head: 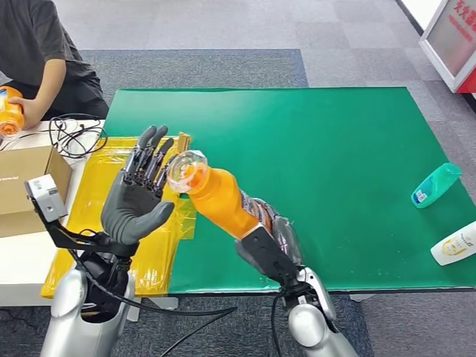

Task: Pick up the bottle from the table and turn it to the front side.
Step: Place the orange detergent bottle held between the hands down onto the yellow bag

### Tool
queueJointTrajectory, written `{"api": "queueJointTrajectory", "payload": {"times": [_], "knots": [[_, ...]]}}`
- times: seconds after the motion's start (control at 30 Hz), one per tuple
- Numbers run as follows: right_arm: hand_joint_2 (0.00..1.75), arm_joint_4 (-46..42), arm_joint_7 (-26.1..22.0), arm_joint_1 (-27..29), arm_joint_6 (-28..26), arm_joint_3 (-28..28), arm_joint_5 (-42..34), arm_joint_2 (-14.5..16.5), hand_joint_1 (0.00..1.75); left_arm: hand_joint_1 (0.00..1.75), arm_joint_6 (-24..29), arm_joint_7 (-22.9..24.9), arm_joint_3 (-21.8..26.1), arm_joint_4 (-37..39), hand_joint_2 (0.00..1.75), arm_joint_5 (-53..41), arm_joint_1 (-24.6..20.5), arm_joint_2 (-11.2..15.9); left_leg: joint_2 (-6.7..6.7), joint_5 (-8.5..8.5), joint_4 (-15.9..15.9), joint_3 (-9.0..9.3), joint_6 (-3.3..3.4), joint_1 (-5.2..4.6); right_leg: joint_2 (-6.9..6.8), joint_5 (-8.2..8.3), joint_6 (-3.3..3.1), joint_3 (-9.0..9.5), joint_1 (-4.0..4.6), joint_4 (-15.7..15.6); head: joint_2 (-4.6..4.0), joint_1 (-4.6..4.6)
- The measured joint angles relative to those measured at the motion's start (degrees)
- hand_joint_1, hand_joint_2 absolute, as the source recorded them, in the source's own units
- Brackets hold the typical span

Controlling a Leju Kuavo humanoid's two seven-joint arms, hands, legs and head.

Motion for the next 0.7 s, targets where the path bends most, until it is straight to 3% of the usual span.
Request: {"api": "queueJointTrajectory", "payload": {"times": [0.4, 0.7], "knots": [[1.75, 0.1, -1.2, -0.1, -3.6, 2.5, 3.0, 0.0, 1.75, 0.00, -0.6, 2.1, -5.3, 5.8, 1.75, 2.7, -0.7, -0.2, 0.00, 0.00, 0.0, -0.01, 0.00, 0.00, 0.00, 0.00, 0.00, 0.00, 0.00, 0.0, 0.00, 0.01], [1.75, 0.5, 0.1, -3.5, -2.6, 3.2, 5.6, 0.0, 1.75, 0.00, -0.9, 4.5, -7.8, 8.2, 1.75, 0.8, -3.7, -0.2, 0.00, 0.03, 0.0, 0.01, -0.02, 0.00, -0.01, 0.04, -0.01, 0.03, 0.00, 0.0, 0.00, 0.01]]}}
